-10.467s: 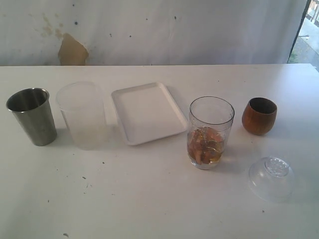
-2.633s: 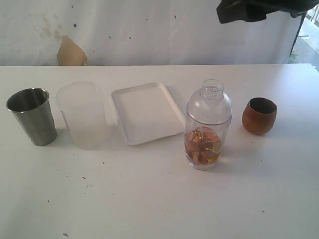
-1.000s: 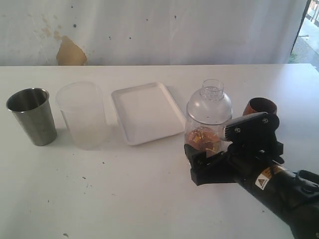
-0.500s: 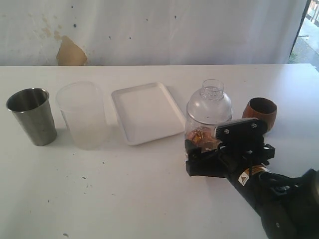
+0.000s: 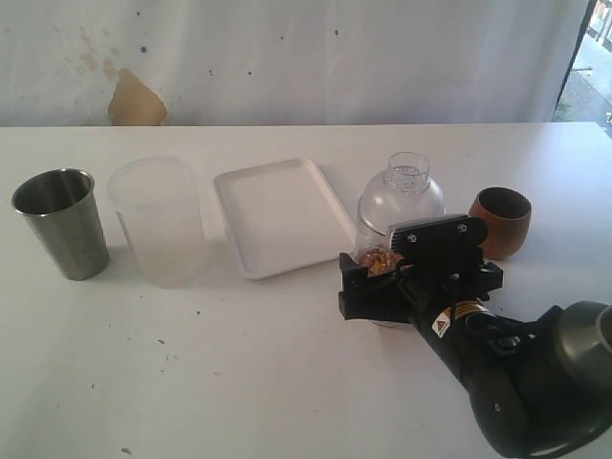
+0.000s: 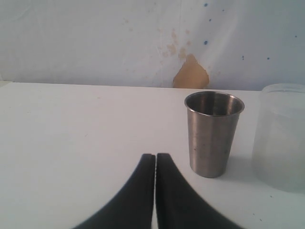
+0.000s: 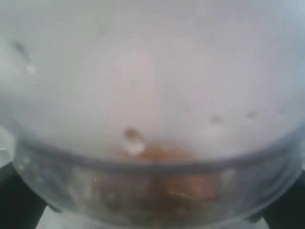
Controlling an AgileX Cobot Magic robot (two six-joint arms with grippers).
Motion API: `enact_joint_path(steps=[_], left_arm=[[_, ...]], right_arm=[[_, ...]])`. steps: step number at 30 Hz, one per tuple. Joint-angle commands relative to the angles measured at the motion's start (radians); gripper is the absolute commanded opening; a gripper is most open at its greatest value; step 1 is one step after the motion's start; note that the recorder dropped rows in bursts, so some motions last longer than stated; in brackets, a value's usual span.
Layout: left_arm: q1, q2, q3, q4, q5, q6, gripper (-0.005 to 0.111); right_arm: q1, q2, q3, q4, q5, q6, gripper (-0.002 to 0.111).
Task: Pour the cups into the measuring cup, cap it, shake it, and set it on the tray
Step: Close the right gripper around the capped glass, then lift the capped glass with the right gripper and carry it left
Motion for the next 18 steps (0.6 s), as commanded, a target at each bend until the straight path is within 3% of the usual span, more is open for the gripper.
enact_joint_path(steps=[1, 7, 11, 14, 15, 16, 17, 18], left_arm=[[-0.007, -0.005, 0.007, -0.002, -0.012, -0.003, 0.001], [-0.007, -0.005, 0.007, -0.002, -0.012, -0.003, 0.001], [-0.007, -0.005, 0.007, -0.002, -0.012, -0.003, 0.001], [-0.007, -0.005, 0.007, -0.002, -0.012, -0.003, 0.001], [-0.007, -0.005, 0.007, -0.002, -0.012, -0.003, 0.001], [-0.007, -0.005, 0.007, -0.002, -0.012, -0.003, 0.001], [-0.007, -0.005, 0.007, -0.002, -0.012, -0.003, 0.001], [-0.007, -0.005, 0.007, -0.002, -0.012, -0.003, 0.001]], right_arm=[[0.0, 0.002, -0.006, 0.004, -0.016, -0.002, 0.105], [0.0, 0.004, -0.006, 0.041, -0.037, -0.024, 0.104], [0.0, 0.004, -0.006, 0.046, -0.045, -0.028, 0.092], [0.0, 0.004, -0.006, 0.046, -0.045, -0.028, 0.064], [0.0, 0.004, -0.006, 0.046, -0.042, -0.028, 0.049], [0.0, 0.004, -0.006, 0.046, -0.03, -0.028, 0.031], [0.0, 0.004, -0.006, 0.043, -0.01, -0.028, 0.001], [0.0, 0.004, -0.006, 0.043, -0.008, -0.03, 0.002]])
